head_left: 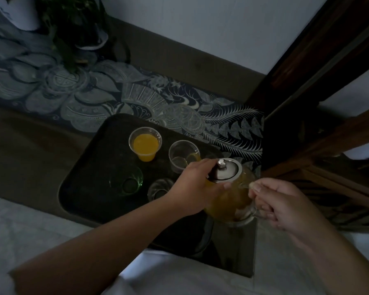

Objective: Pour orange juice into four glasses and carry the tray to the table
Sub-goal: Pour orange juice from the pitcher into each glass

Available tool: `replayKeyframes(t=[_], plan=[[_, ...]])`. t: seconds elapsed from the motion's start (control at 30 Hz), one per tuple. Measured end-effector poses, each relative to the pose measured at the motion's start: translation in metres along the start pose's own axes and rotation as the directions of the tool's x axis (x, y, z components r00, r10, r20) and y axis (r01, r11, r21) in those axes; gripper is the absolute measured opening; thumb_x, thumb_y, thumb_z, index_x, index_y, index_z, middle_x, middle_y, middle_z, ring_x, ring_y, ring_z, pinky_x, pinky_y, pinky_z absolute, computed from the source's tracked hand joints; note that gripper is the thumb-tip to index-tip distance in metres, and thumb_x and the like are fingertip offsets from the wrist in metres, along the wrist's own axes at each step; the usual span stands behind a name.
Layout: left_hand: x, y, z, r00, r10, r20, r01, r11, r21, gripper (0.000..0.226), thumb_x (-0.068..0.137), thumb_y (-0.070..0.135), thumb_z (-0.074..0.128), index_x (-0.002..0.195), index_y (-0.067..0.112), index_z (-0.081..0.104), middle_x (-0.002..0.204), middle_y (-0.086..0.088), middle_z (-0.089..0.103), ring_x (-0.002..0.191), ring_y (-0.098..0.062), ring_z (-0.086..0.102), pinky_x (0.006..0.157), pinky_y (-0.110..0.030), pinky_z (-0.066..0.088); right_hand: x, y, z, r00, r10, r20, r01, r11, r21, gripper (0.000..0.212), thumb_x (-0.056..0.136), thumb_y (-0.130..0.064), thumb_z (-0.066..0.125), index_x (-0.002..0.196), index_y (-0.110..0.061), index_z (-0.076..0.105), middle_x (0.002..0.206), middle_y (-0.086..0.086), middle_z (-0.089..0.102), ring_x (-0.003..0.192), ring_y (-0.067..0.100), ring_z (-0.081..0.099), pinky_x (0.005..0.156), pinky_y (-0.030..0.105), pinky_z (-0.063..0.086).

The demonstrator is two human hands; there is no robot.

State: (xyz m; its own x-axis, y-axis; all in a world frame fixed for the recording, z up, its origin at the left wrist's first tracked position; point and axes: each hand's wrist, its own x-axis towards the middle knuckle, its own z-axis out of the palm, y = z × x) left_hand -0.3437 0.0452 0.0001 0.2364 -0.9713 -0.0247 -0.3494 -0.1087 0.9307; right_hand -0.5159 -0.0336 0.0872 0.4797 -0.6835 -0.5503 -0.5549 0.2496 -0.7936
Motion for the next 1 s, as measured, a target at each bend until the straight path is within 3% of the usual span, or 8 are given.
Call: replayKeyframes(t=[0.23, 0.47, 0.63, 1.0], plan=[[0.007, -0.009, 0.006, 0.998, -0.044, -0.035, 0.043, 0.999, -0.033, 0.039, 0.088, 0.041, 0.067, 0.122, 0.023, 0.06, 0.107, 0.009, 0.062, 0.102, -0.013, 0.056, 0.088, -0.041, 0.048, 0.017, -0.004, -0.006, 0.999, 0.023, 0.047, -0.021, 0.999, -0.047, 0.036, 0.097, -0.019, 0.05, 0.064, -0.02, 0.065, 0.046, -0.006, 0.039, 0.036, 0.004, 0.031, 0.031, 0.014, 0.024], [0.01, -0.014, 0.004, 0.996, -0.079, -0.037, 0.077, 0.995, -0.06, 0.041, 0.089, 0.04, 0.066, 0.126, 0.025, 0.058, 0.111, 0.009, 0.062, 0.105, -0.008, 0.053, 0.089, -0.029, 0.046, 0.028, -0.012, -0.006, 0.996, 0.064, 0.062, -0.056, 0.991, -0.12, 0.034, 0.096, -0.021, 0.051, 0.065, -0.018, 0.065, 0.046, -0.007, 0.04, 0.037, 0.004, 0.03, 0.033, 0.014, 0.021], [0.01, -0.014, 0.002, 0.996, -0.074, -0.043, 0.07, 0.994, -0.086, 0.041, 0.09, 0.039, 0.066, 0.126, 0.022, 0.058, 0.111, 0.006, 0.063, 0.104, -0.011, 0.056, 0.089, -0.039, 0.049, 0.03, -0.019, -0.005, 0.994, 0.089, 0.069, -0.076, 0.982, -0.17, 0.029, 0.097, -0.019, 0.049, 0.074, -0.011, 0.062, 0.048, -0.005, 0.038, 0.039, 0.006, 0.029, 0.036, 0.016, 0.017], [0.007, -0.011, 0.005, 0.998, -0.043, -0.035, 0.036, 0.984, -0.175, 0.034, 0.091, 0.032, 0.067, 0.122, 0.019, 0.061, 0.11, 0.006, 0.066, 0.102, -0.007, 0.059, 0.088, -0.037, 0.051, 0.024, -0.024, -0.007, 0.991, 0.122, 0.061, -0.107, 0.971, -0.213, 0.027, 0.097, -0.018, 0.048, 0.078, -0.006, 0.061, 0.049, -0.005, 0.038, 0.04, 0.006, 0.029, 0.035, 0.016, 0.018]])
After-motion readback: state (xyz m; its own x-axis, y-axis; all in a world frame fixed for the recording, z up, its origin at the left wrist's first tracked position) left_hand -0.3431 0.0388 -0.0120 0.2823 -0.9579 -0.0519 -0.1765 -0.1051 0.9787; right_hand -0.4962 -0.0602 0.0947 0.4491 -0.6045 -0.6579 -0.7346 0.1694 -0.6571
